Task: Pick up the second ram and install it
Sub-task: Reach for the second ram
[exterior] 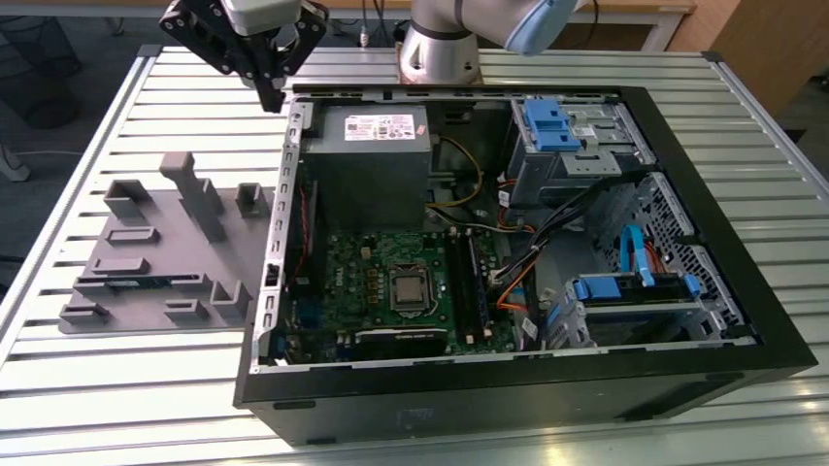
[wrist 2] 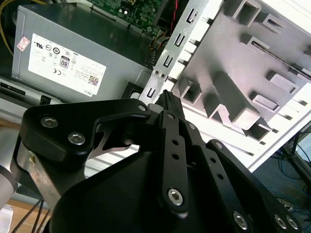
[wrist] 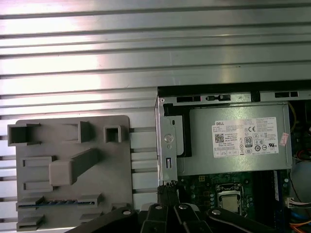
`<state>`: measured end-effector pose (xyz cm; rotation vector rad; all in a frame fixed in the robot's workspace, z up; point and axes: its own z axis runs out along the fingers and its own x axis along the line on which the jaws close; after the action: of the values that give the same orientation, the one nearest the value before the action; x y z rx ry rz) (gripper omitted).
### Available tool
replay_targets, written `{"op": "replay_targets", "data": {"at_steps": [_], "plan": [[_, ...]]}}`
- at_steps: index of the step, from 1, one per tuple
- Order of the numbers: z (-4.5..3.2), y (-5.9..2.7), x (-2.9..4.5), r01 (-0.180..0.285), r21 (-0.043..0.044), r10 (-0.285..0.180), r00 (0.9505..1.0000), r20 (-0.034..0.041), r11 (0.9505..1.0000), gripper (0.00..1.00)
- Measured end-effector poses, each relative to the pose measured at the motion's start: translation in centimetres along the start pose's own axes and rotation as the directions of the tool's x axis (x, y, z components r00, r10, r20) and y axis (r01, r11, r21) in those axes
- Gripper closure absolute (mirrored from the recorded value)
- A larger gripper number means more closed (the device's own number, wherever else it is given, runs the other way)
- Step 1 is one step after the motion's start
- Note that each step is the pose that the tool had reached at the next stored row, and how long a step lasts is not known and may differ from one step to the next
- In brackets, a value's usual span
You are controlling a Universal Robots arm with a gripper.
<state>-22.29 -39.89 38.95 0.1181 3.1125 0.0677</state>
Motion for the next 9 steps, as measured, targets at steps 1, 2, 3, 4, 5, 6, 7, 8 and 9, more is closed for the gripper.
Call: {"op": "replay_targets", "data": {"at_steps": [1,2,3,4,5,6,7,8,9], "plan": [[0.00,0.00,0.03,0.000,0.0000,0.000,1.0000,0.0001,1.0000,0.89],[0.00,-0.01,0.07,0.000,0.0000,0.000,1.0000,0.0000,1.0000,0.89],[0.00,-0.01,0.11,0.000,0.0001,0.000,1.0000,-0.0001,1.0000,0.89],[0.01,-0.01,0.14,0.000,0.0000,0.000,1.0000,0.0001,1.0000,0.89],[0.01,-0.02,0.17,0.000,0.0000,0.000,1.0000,0.0000,1.0000,0.89],[0.01,-0.02,0.21,0.000,0.0000,0.000,1.0000,0.0000,1.0000,0.89],[0.01,-0.02,0.25,0.000,0.0000,0.000,1.0000,0.0000,1.0000,0.89],[0.01,-0.02,0.29,0.000,0.0000,0.000,1.0000,0.0000,1.0000,0.89],[0.01,-0.03,0.34,0.000,0.0001,0.000,1.0000,-0.0001,1.0000,0.89]]}}
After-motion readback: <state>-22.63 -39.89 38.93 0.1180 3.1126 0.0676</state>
